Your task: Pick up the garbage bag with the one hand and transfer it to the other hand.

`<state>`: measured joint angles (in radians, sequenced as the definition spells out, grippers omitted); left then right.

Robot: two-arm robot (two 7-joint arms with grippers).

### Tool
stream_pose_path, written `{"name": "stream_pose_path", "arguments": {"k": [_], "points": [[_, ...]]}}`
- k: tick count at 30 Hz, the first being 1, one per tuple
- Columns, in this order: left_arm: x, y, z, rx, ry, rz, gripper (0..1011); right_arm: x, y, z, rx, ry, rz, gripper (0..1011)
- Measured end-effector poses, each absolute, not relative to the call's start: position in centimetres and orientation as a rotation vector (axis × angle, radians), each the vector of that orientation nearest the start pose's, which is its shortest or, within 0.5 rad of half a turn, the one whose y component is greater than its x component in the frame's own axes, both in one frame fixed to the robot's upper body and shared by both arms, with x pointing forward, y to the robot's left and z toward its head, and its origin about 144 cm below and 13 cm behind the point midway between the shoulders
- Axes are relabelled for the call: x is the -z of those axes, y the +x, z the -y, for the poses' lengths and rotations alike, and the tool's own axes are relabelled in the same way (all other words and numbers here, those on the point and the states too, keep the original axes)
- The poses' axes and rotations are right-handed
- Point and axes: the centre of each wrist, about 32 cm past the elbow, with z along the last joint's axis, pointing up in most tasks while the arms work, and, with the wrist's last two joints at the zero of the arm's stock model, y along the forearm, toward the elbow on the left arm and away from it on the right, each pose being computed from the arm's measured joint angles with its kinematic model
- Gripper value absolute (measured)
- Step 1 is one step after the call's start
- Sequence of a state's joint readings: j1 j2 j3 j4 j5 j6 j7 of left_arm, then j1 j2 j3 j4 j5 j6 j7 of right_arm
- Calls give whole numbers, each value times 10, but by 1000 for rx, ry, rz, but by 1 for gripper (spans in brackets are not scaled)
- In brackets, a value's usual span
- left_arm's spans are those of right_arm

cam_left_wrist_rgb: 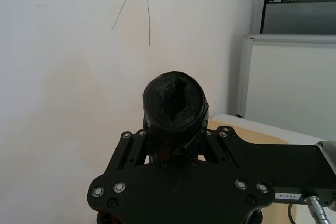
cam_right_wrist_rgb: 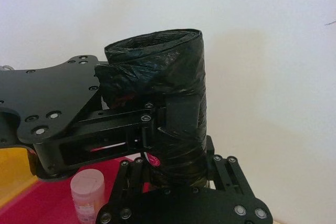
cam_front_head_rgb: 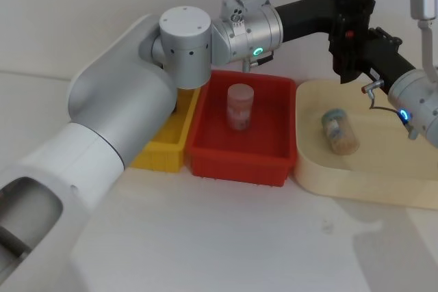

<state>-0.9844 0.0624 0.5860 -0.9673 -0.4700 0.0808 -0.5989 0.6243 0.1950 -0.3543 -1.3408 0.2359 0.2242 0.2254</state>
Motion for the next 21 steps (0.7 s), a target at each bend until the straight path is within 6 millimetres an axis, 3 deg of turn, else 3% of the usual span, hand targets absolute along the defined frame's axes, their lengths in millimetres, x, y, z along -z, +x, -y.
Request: {"name": "stream_pose_path", "arguments": {"k": [5,21], "points": [[-1357,660,-110,-533,-63,164,447,-1301,599,191,1074,-34,161,540],[-1357,660,-110,-533,-63,164,943,-1299,598,194,1097,-29,172,538]]}}
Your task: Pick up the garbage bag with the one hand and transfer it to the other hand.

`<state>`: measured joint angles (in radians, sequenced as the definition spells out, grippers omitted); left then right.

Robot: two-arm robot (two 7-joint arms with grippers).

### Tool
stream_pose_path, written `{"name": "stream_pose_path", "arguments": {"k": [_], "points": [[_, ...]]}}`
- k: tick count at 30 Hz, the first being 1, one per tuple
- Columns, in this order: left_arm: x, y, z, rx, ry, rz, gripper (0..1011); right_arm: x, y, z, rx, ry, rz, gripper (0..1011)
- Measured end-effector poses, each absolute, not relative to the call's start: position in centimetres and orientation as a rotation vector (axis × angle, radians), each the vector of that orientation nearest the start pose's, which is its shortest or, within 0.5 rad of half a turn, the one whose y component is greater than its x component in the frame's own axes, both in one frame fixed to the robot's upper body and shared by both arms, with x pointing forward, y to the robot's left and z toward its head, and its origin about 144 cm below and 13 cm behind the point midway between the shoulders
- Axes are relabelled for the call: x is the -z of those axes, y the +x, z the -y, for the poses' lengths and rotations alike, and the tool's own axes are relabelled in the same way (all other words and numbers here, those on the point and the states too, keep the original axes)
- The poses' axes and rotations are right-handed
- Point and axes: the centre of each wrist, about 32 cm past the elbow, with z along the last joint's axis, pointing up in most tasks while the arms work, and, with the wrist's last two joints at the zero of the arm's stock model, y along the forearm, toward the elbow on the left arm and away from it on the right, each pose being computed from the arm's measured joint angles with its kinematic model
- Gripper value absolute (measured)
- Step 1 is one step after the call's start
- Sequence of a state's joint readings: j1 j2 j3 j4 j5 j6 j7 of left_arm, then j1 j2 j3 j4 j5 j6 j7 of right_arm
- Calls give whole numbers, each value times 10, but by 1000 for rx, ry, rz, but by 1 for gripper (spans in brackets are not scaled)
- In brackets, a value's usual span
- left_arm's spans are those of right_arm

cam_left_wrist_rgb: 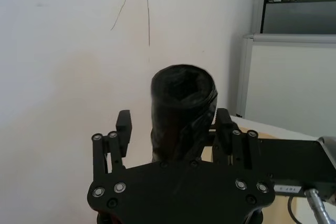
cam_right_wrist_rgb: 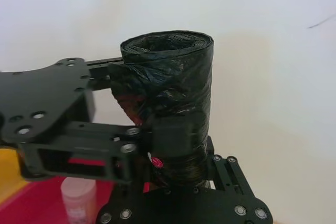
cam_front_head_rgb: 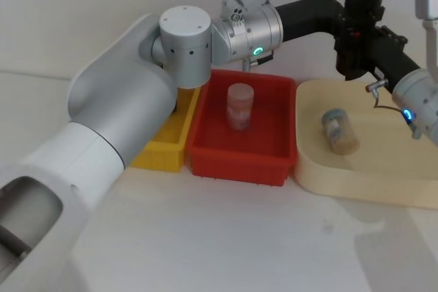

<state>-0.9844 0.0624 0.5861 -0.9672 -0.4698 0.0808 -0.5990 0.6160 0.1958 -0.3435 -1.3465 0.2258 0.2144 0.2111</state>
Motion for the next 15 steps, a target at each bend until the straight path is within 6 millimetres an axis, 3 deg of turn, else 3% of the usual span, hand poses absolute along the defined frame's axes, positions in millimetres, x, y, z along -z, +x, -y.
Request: {"name": "stream_pose_path", "arguments": {"k": [3,15], "points": [[-1357,660,-110,-533,-63,164,1001,-1300,597,198,1119,-23,175,538],[-1357,660,-110,-533,-63,164,1001,-1296,601,222,1228,-39,153,538]]}}
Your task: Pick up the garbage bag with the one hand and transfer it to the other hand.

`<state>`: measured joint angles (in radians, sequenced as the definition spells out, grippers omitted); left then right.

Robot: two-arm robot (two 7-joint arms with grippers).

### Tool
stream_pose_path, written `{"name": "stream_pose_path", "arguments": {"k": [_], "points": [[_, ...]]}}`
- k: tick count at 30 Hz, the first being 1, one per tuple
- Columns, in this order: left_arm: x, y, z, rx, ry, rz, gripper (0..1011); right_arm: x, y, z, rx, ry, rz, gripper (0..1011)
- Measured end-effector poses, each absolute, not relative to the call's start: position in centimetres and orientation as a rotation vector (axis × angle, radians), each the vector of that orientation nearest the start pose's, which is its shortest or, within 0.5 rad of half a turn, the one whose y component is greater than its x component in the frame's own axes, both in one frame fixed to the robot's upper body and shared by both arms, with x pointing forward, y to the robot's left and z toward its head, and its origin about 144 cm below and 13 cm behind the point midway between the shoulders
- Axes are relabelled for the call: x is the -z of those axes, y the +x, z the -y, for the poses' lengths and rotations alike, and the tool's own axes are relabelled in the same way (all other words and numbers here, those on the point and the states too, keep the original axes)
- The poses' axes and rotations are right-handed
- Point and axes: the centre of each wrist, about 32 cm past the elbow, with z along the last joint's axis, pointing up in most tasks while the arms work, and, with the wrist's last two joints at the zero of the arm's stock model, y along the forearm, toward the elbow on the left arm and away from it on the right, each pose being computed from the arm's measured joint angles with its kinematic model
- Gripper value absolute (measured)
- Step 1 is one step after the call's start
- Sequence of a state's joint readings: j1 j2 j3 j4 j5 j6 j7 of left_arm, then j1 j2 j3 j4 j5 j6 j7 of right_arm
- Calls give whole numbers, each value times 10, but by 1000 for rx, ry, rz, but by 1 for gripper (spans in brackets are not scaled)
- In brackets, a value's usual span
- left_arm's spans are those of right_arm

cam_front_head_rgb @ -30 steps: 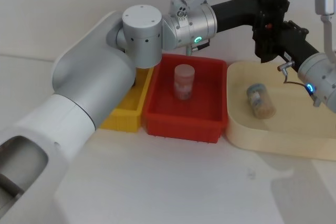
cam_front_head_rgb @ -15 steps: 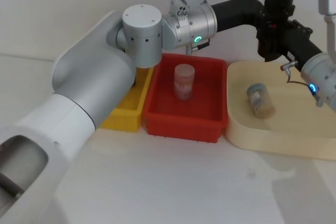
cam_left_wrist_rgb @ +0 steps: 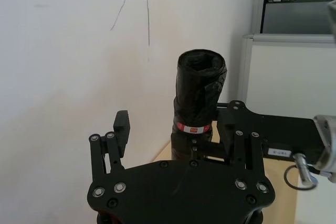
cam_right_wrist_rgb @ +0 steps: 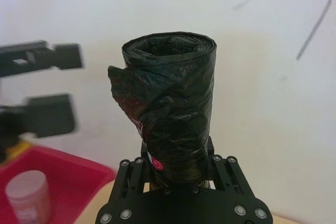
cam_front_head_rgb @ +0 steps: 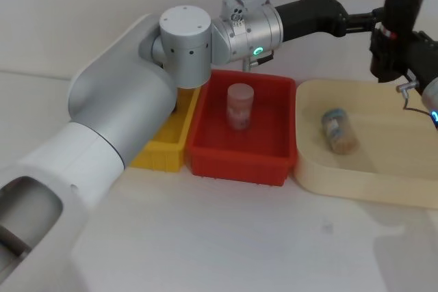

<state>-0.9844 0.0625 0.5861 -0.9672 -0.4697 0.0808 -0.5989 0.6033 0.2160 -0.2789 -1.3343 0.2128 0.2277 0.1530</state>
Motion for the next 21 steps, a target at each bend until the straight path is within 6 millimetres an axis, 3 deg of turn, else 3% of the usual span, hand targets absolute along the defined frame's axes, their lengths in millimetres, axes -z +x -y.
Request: {"name": "stream_pose_path", "arguments": {"k": [10,16,21], "points": [[-1357,660,-110,-533,-63,164,1001,-1293,613,236,1271,-81,110,539],[-1357,660,-110,-533,-63,164,1001,-1292,618,241,1284,-95,93,756],[-1357,660,-110,-534,-63,164,1001,-1291,621,244,1290,-103,84,880]]}}
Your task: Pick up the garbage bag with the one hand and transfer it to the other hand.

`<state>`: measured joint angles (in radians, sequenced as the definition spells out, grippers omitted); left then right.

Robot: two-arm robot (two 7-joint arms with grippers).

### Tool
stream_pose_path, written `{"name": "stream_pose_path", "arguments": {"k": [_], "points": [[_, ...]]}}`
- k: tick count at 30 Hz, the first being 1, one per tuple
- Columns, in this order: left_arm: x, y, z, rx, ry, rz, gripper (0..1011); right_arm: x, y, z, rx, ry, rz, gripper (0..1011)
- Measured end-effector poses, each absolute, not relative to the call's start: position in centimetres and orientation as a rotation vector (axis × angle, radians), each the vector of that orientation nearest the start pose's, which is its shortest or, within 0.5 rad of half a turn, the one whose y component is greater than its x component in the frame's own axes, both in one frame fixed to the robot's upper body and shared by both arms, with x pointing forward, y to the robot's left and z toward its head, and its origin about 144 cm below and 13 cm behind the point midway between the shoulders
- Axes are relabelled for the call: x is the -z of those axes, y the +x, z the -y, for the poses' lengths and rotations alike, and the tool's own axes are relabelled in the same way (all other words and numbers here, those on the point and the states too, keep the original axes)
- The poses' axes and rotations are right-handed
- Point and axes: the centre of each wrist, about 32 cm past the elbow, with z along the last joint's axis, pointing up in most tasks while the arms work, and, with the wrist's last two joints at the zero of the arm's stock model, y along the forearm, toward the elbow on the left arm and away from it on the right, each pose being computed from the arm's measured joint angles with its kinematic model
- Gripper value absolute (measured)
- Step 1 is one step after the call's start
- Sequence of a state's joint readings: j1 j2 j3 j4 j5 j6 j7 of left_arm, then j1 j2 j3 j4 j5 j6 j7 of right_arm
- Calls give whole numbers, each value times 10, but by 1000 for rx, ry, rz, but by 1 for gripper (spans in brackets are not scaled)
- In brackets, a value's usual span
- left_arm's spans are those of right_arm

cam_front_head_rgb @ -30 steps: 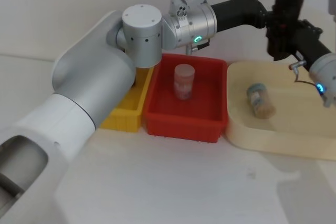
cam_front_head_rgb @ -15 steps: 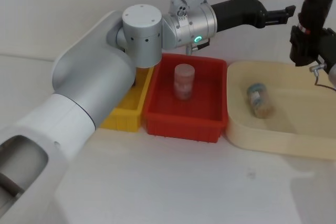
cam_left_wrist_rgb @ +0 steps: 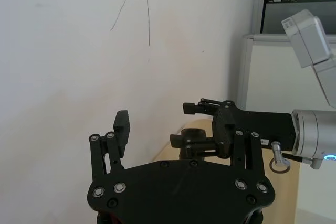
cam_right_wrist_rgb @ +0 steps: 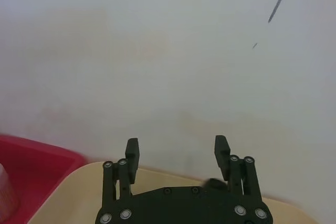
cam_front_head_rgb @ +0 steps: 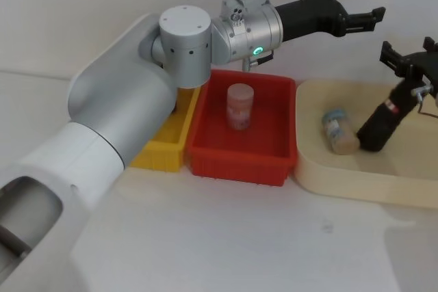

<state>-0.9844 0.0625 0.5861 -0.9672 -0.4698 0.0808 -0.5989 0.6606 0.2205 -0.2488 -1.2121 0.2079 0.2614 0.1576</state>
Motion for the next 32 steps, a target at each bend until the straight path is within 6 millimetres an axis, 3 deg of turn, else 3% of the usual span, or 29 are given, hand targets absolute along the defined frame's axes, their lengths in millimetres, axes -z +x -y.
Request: {"name": "stream_pose_path", "arguments": {"k": [5,32], "points": [[-1357,660,-110,-533,-63,164,1001,-1291,622,245,1293,-107,79,999],[-1357,660,-110,-533,-63,164,1001,-1289,625,249,1300,-116,67,1001]]}}
